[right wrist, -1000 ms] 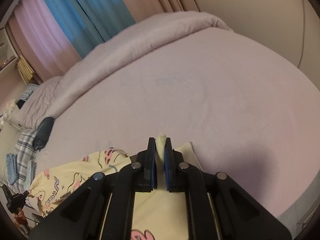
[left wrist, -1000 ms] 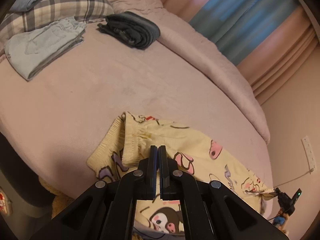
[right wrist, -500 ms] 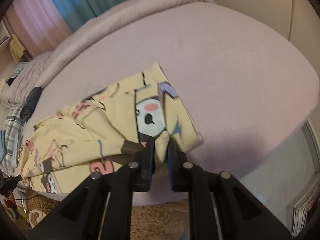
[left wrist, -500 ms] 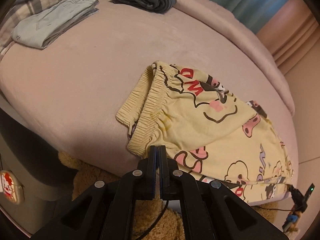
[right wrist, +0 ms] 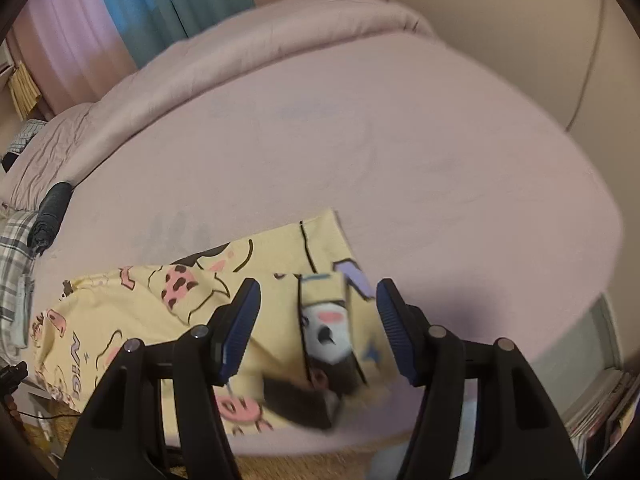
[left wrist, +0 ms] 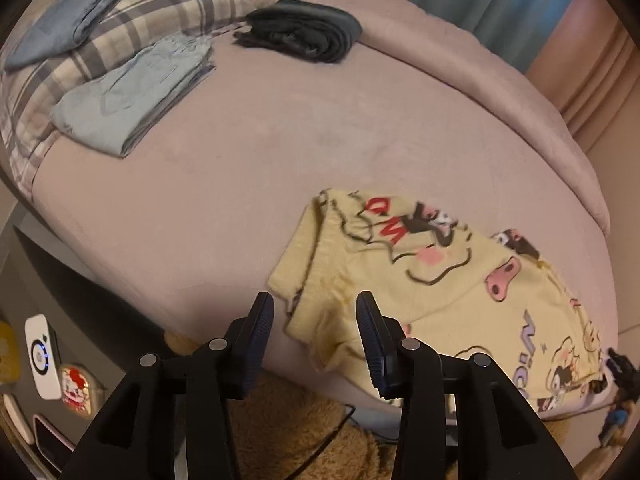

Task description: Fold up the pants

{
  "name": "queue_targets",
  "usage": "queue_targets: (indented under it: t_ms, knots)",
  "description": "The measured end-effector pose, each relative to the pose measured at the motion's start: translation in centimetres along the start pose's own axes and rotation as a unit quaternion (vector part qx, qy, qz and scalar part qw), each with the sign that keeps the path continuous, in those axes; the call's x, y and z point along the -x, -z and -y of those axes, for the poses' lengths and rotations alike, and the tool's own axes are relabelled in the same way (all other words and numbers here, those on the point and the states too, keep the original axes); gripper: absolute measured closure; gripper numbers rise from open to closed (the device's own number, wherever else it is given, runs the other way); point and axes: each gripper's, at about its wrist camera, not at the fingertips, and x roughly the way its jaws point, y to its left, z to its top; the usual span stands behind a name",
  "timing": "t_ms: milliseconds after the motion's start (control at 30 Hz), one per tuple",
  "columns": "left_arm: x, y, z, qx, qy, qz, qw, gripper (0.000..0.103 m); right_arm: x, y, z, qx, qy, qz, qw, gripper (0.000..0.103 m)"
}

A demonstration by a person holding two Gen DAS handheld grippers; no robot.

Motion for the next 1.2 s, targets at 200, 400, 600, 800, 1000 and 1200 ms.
queue_targets:
  t_ms: [200,400,600,800,1000,1200]
  knots:
    - [-0.5,-0.2,3.0,-0.039,0.026,-0.013,0.9988,0.062,-3.0,0.5,-1.6,0.034,0.058,-0.012,0.998,0.098]
    - [-0.4,-0.2,7.0,-0.076,0.071,-0.013,0.9944,0.062,0.4,-2.4,-2.0,0.04,0.069,0.035,0.996,0.098]
    - [-1.9,0.4,10.9,-0.112,0.096,-0.031,0.9886,0.062,-1.6,-4.5,-2.1,0.041,0.08,0.042,0.995,0.097]
    - [-3.3,1.8,12.6,-0.131,0.095,-0.063,0.9848,0.062,-4.5,-3.6,-0.5,0.021,0.087,0.013,0.996,0.078]
    - [-4.2,2.7,13.0,-0.126,0.092,-0.074,0.985,0.062,2.3,0.3,2.4,-0.017,0.093,0.046,0.994,0.056]
    - [-5.0,3.2,13.6,-0.121,0.108,-0.087,0.9829,0.062,4.3,5.0,3.9,-0.063,0.055,0.023,0.996,0.059]
